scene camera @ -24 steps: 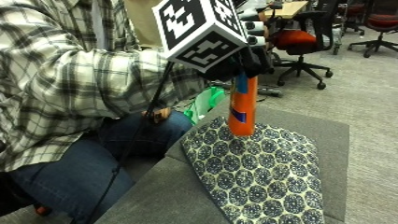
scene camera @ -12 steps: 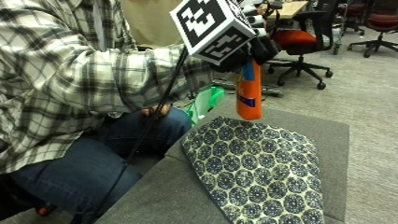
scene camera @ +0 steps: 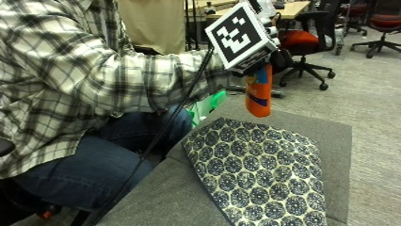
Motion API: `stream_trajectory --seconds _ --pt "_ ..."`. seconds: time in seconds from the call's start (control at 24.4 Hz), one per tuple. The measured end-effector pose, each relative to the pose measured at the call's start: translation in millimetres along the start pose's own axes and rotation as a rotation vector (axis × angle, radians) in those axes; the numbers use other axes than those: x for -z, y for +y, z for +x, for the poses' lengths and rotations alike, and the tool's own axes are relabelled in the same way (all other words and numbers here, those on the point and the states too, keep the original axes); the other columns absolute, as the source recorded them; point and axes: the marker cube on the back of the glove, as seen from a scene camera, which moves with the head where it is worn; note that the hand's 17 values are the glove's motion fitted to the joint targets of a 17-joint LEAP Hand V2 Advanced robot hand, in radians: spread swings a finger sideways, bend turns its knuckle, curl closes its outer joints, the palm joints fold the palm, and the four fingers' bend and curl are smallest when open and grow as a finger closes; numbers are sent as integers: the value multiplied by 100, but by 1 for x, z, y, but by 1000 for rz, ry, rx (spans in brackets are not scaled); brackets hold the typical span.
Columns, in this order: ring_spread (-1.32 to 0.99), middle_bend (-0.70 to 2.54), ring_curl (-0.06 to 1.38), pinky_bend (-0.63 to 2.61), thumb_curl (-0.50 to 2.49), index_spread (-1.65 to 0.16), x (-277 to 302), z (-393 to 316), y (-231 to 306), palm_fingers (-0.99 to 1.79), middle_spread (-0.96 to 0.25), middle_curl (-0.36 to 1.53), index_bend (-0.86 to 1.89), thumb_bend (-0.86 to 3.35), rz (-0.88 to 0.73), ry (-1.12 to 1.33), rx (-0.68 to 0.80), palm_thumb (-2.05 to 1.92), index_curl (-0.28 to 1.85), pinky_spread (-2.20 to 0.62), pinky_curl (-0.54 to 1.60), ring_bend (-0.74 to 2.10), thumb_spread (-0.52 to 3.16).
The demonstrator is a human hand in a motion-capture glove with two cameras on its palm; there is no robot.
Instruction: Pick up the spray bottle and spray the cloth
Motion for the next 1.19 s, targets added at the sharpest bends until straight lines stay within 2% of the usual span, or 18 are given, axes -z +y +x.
stream_trajectory --seconds 0.08,0.45,1.02,1.19 --pt "-17 58 50 50 83 -24 -28 -3 30 128 -11 55 23 -3 -39 39 -22 104 68 -16 44 57 34" --pt "-16 57 50 50 82 -24 -74 22 42 128 -10 55 22 -3 -105 -3 -63 103 68 -16 44 57 35" --pt "-16 57 49 50 82 -23 -108 58 52 126 -9 55 21 -3 -134 10 -92 103 69 -15 44 54 37" --pt "-16 57 49 50 82 -23 -113 79 40 126 -9 55 20 -3 -138 63 -93 103 69 -15 44 54 37"
